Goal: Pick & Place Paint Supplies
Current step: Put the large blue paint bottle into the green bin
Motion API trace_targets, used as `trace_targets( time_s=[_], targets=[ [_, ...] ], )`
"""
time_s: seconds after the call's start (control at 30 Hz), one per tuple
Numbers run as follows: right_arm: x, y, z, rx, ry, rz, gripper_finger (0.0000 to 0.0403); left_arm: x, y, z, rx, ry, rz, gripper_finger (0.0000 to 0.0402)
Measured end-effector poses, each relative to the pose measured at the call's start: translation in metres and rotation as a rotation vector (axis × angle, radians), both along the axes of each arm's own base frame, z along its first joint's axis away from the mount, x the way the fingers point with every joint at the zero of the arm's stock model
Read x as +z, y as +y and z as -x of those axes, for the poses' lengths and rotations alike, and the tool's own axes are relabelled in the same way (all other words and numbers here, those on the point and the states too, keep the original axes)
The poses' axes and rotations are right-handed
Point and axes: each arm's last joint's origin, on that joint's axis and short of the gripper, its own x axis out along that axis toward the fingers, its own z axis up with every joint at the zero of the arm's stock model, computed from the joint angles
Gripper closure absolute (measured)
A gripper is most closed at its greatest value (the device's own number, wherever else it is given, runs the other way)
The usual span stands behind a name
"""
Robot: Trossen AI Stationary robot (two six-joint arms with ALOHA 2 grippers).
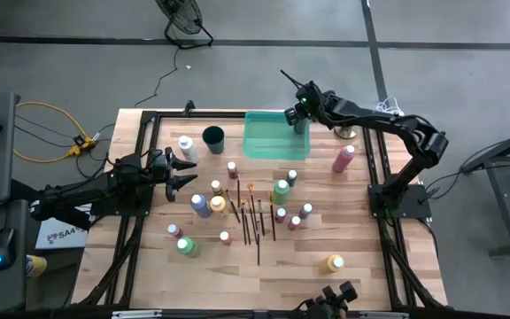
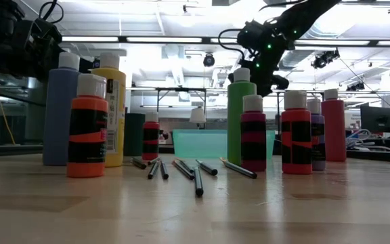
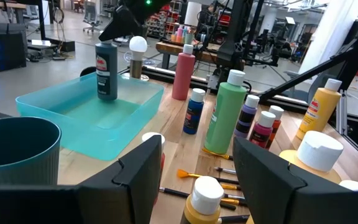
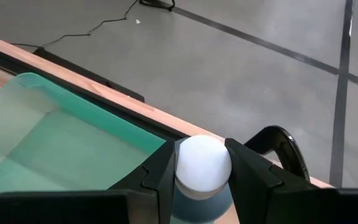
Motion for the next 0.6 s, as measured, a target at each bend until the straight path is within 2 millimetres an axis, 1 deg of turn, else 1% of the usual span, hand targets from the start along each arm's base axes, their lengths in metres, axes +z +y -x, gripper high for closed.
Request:
trace_targets(
  time_s=[0.3,0.43,0.57,0.6],
  targets=[
    [-0.013,0.000,0.004,-0.030,-0.026,0.019,0.0291,0.000,0.000,0.000,0.000,0.000,0.000,0.0208],
    [-0.014,-0.001,0.005,-0.032,-0.025,0.021,0.0289,0.000,0.000,0.000,0.000,0.000,0.000,0.0208],
    [-0.015,-0.001,0.005,-0.009,-0.020,0.012,0.0265,0.000,0.000,0.000,0.000,0.000,0.000,0.0208],
    [-0.018,0.000,0.005,-0.002,-0.013,-0.005,0.0258,0.000,0.000,0.000,0.000,0.000,0.000,0.0208]
  ],
)
